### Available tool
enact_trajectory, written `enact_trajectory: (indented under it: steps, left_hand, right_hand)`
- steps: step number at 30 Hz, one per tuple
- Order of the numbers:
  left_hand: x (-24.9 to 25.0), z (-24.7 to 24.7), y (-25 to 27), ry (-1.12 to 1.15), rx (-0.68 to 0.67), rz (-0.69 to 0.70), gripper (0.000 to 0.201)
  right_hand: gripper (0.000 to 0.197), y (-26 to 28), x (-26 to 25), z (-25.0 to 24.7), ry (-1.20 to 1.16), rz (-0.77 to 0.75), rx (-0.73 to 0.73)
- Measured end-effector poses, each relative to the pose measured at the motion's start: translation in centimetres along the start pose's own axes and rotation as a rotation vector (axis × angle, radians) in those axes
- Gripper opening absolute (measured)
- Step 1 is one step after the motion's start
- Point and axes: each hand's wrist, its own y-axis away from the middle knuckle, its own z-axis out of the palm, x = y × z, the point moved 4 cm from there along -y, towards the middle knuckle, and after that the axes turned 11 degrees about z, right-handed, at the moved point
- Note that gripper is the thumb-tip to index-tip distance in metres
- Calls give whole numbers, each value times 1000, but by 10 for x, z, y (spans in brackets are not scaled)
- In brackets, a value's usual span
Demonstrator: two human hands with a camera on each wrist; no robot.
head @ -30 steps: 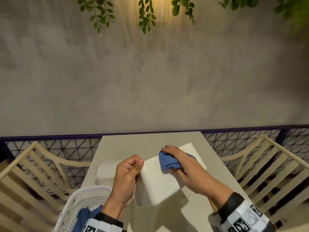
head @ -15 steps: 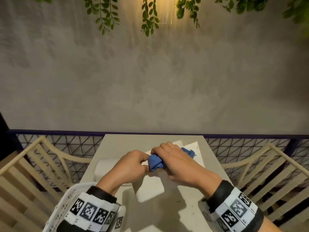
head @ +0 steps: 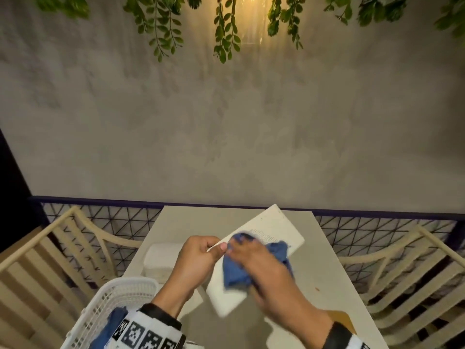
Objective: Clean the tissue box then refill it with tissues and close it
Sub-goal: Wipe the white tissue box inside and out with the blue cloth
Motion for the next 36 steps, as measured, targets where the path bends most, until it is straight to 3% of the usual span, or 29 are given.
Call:
enact_trajectory:
  steps: [2, 3, 5, 7, 8, 11, 12, 14, 16, 20, 21, 23, 24, 25, 28, 29, 32, 36]
  left_hand:
    - [0, -4, 3, 56, 10, 13, 28]
    - [-1, -5, 5, 50, 14, 13, 28]
    - [-5, -6, 6, 29, 50, 13, 27]
    - [-6, -3, 4, 41, 102, 11, 30]
    - [-6, -5, 3, 52, 118, 16, 32]
    - [-2, -13, 4, 92, 116, 53, 34]
    - [-1, -15, 6, 101, 115, 67, 32]
    - [-2, -19, 6, 116, 149, 74, 28]
    - [-2, -20, 3, 92, 177, 88, 28]
    - [-1, -21, 6, 67, 145, 117, 35]
    - [-1, -21, 9, 71, 143, 118, 36]
    - [0, -20, 11, 64, 153, 130, 36]
    - [0, -21, 10, 53, 156, 140, 36]
    - [0, -20, 10, 40, 152, 149, 37]
    - [0, -21, 11, -8, 104, 181, 40]
    - [0, -21, 12, -15, 98, 181, 38]
    - [-3, -21, 12, -23, 130, 167, 33]
    - [-1, -20, 12, 1, 121, 189, 36]
  right_hand:
    - [53, 19, -5, 9, 81, -187, -181]
    - [48, 22, 5, 3, 105, -215, -200]
    - [44, 8, 28, -15, 46, -73, -48]
    - [47, -7, 18, -21, -10, 45, 68]
    - [48, -7, 8, -13, 5, 5, 41]
    - [51, 15, -3, 14, 189, -287, -245]
    - [52, 14, 9, 7, 187, -271, -273]
    - [55, -1, 31, -17, 96, -122, -67]
    - [48, -17, 13, -30, 54, 11, 87]
    - [44, -10, -20, -3, 131, -223, -214]
    - [47, -13, -8, -11, 100, -203, -184]
    - [55, -24, 19, -30, 30, -4, 46]
    - [54, -29, 17, -32, 0, 65, 93]
    - [54, -29, 10, -27, 7, 65, 82]
    - [56, -19, -12, -1, 68, -138, -86]
    - [55, -22, -5, -8, 55, -130, -84]
    - [46, -37, 14, -27, -44, 122, 87]
    - [46, -28, -8, -7, 35, -111, -112]
